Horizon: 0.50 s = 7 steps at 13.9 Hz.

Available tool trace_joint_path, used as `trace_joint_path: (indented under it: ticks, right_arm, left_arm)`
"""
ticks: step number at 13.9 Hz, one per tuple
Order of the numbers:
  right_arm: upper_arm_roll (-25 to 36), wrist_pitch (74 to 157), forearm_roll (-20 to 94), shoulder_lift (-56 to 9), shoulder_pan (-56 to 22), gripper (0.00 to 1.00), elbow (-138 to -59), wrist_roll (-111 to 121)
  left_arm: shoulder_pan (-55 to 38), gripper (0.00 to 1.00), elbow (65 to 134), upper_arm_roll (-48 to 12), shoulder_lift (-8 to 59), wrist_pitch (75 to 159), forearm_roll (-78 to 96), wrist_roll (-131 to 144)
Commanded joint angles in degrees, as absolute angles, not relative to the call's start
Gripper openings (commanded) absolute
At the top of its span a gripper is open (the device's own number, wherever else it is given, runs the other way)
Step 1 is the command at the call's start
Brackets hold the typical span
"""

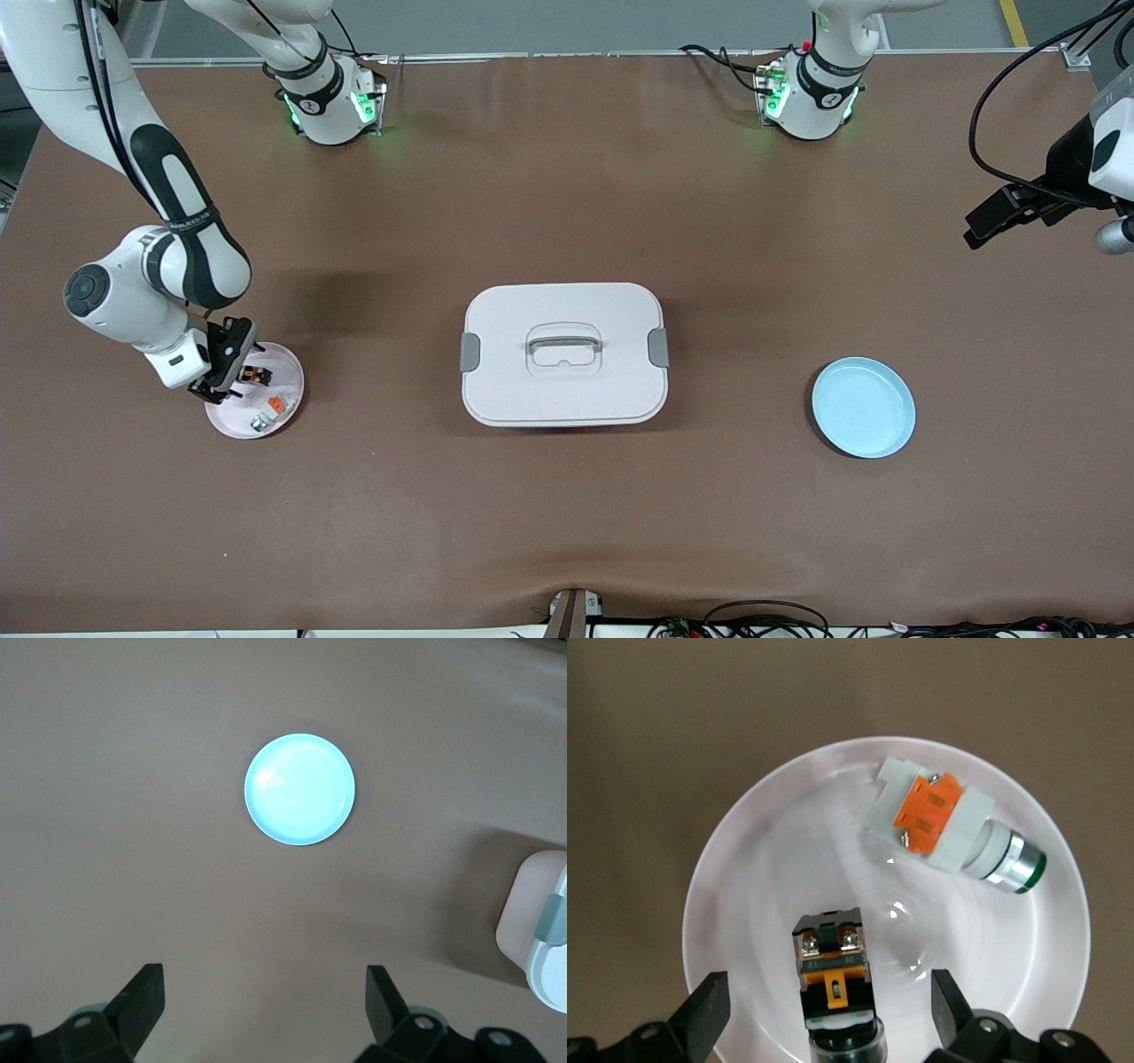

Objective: Transfer orange switch to right arm and place
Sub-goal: 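Lower the switch onto the white plate and open the right gripper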

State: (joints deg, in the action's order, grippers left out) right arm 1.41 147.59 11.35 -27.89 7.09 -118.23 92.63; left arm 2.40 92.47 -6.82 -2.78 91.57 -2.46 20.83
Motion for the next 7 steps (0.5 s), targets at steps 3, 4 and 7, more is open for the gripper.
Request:
trace_joint_path:
  ticks: [3,4,7]
  right_arm:
    - [1.0,132.1,12.3,-25.0,8.6,1.00,-110.1,90.9]
    - [1.0,128.5,12.3,-24.8,9.3,1.00,-108.4,89.3]
    - [1.1,121.7,12.1,-23.8,9.8,1.00,-103.9,82.6]
  left_arm:
    - [2.5,1.00,93.2,-7.0,-4.0,92.2,-1.5,21.5]
    - [2.5,1.00,93.3,-7.0,-4.0,92.1,-1.5,21.5]
    - [2.5,1.00,93.3,-7.0,-4.0,92.1,-1.4,21.5]
